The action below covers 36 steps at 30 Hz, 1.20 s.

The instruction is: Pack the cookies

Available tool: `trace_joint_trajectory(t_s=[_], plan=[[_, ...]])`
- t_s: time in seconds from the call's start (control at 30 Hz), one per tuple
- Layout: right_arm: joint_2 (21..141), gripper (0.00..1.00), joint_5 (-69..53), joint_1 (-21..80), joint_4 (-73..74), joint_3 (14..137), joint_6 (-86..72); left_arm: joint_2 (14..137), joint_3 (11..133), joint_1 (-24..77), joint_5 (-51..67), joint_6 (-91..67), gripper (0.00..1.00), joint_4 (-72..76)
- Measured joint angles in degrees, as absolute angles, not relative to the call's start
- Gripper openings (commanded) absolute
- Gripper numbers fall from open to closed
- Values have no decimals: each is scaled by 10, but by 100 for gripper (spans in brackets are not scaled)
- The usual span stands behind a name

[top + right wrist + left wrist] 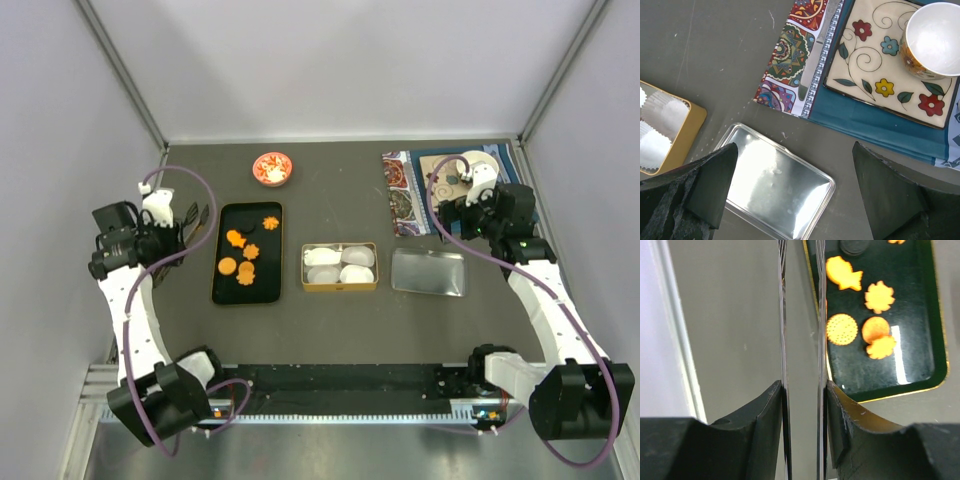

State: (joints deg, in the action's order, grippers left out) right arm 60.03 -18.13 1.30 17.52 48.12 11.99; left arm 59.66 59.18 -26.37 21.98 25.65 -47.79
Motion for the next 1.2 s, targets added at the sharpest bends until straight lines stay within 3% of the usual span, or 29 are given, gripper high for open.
trace_joint_trajectory(t_s=[0.33, 0.6, 1.2], plan=[[600, 99, -183, 13, 175, 481, 120, 620, 592, -239, 297, 274, 44, -496], [600, 99, -183, 13, 175, 481, 120, 628, 587, -139, 262, 262, 46, -480], [600, 99, -189, 13, 175, 481, 120, 588, 496, -86, 193, 273, 50, -482]])
